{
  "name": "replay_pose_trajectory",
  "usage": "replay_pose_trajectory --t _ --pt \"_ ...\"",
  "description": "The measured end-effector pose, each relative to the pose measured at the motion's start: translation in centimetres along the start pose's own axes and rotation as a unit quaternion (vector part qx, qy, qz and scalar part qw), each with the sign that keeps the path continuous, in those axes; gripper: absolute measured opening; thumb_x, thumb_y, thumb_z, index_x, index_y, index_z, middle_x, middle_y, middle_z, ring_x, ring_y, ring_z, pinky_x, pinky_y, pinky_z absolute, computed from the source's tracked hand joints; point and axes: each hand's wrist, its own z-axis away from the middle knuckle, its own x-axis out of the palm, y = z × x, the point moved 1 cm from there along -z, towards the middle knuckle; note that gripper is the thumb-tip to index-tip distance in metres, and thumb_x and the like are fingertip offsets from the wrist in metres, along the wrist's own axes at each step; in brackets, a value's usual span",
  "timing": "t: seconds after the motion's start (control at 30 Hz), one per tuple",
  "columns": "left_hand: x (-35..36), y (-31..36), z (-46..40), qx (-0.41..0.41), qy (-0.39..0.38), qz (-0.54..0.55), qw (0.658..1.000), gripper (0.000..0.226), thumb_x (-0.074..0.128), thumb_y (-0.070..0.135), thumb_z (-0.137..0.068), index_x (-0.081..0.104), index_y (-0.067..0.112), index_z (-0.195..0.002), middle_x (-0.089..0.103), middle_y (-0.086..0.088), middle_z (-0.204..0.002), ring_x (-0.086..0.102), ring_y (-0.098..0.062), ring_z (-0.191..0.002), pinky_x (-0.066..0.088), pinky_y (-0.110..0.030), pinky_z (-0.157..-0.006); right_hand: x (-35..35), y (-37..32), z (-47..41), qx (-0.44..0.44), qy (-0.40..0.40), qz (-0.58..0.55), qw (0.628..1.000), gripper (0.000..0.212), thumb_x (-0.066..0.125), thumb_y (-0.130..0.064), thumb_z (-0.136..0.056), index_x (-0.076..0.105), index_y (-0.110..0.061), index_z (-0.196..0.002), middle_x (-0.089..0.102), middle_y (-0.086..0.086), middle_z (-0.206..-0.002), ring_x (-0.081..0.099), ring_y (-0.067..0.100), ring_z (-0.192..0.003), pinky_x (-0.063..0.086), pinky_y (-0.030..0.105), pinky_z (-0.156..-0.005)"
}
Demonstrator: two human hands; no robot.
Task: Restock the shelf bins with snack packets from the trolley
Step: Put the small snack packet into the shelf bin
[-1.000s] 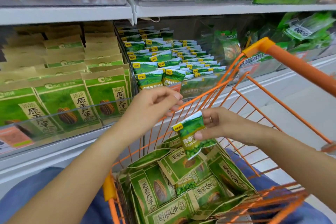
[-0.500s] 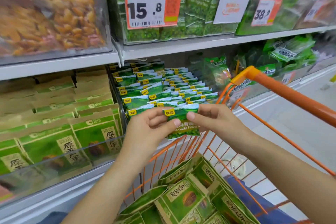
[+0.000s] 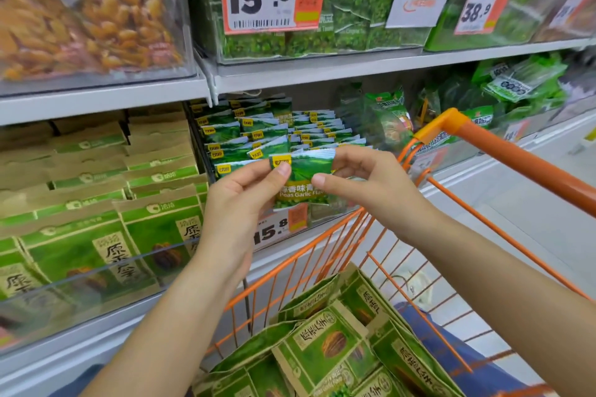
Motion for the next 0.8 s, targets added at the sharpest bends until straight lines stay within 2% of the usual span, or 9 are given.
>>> replay_pose_trajectory --t 0.1,0.17,0.2,0.27,0.4,0.5,0.57,0.67,0.8 --pt "-0.1 -0.1 0.0 0.022 -0.013 -0.036 0.999 0.034 0.069 0.034 -0.070 0.073 0.018 -0.099 0.073 0.010 -0.095 0.066 -0.003 -0.097 0.048 -0.023 -0.090 0.2 -0.1 0.0 -0.012 -0.008 0.030 0.999 0.016 0.073 -0.022 -0.081 0.071 -0.013 -0.094 0.067 0.002 -0.084 0.059 0.015 -0.070 0.049 0.025 -0.067" --pt "-0.4 -0.3 0.4 0.086 -0.017 -0.144 0.986 0.030 0.062 0.040 -0.083 0.072 0.025 -0.107 0.070 0.015 -0.108 0.061 0.002 -0.106 0.047 -0.019 -0.095 -0.3 0.5 -0.4 -0.001 0.020 0.008 1.000 0.024 0.073 -0.019 -0.082 0.069 -0.002 -0.098 0.064 0.014 -0.076 0.052 0.012 -0.056 0.044 0.022 -0.054" --pt "-0.8 -0.5 0.4 0.145 -0.012 -0.267 0.953 0.036 0.055 0.046 -0.091 0.066 0.027 -0.119 0.063 0.018 -0.122 0.053 0.004 -0.117 0.041 -0.019 -0.103 -0.9 0.9 -0.7 0.006 0.052 -0.006 0.999 0.026 0.073 -0.018 -0.082 0.066 0.001 -0.099 0.062 0.015 -0.073 0.050 0.011 -0.054 0.042 0.022 -0.052" --pt "-1.5 -1.4 0.2 0.229 -0.034 -0.510 0.828 0.055 0.033 0.056 -0.096 0.041 0.029 -0.144 0.036 0.018 -0.145 0.023 0.001 -0.139 0.015 -0.021 -0.115 -2.3 1.1 -1.6 -0.001 0.126 0.009 0.992 0.021 0.072 -0.017 -0.084 0.065 -0.003 -0.098 0.061 0.020 -0.076 0.052 0.021 -0.058 0.043 0.030 -0.052" --pt "-1.6 -3.1 -0.8 0.193 -0.066 -0.672 0.711 0.070 0.010 0.063 -0.094 0.011 0.026 -0.154 0.000 0.000 -0.162 -0.010 -0.016 -0.148 -0.016 -0.028 -0.111 -3.8 1.7 -5.0 -0.001 0.161 0.219 0.962 0.013 0.067 -0.023 -0.088 0.059 -0.015 -0.094 0.060 0.007 -0.072 0.062 0.026 -0.066 0.050 0.032 -0.064" --pt "-1.4 -3.5 -1.2 0.192 -0.088 -0.696 0.686 0.072 0.010 0.061 -0.094 0.008 0.022 -0.154 0.000 -0.007 -0.162 -0.006 -0.022 -0.149 -0.017 -0.030 -0.110 -3.0 3.4 -8.9 0.047 0.145 0.220 0.963 0.014 0.067 -0.024 -0.088 0.060 -0.013 -0.090 0.046 -0.008 -0.068 0.064 0.027 -0.074 0.052 0.036 -0.069" --pt "-1.4 -3.7 -1.5 0.194 -0.090 -0.714 0.666 0.074 0.013 0.058 -0.091 0.016 0.018 -0.153 0.013 -0.012 -0.160 0.008 -0.027 -0.148 -0.010 -0.034 -0.112 -1.8 5.1 -12.0 0.098 0.140 0.136 0.976 0.016 0.069 -0.018 -0.088 0.061 -0.009 -0.099 0.047 -0.005 -0.072 0.061 0.021 -0.070 0.057 0.028 -0.063" --pt "-1.5 -4.2 -1.7 0.211 -0.087 -0.741 0.631 0.069 0.027 0.050 -0.090 0.035 0.011 -0.147 0.037 -0.017 -0.150 0.033 -0.032 -0.140 0.012 -0.044 -0.113 0.2 6.9 -16.1 0.144 0.157 0.061 0.975 0.044 0.073 -0.018 -0.084 0.056 -0.005 -0.122 0.060 0.006 -0.098 0.065 0.025 -0.086 0.056 0.040 -0.083" --pt "-1.4 -4.6 -1.6 0.230 -0.071 -0.745 0.622 0.066 0.035 0.045 -0.087 0.043 0.009 -0.142 0.046 -0.016 -0.144 0.043 -0.032 -0.135 0.024 -0.048 -0.111 1.8 8.7 -20.9 0.159 0.174 0.068 0.969 0.032 0.073 -0.022 -0.084 0.061 -0.005 -0.108 0.065 0.011 -0.105 0.063 0.027 -0.095 0.052 0.042 -0.092"
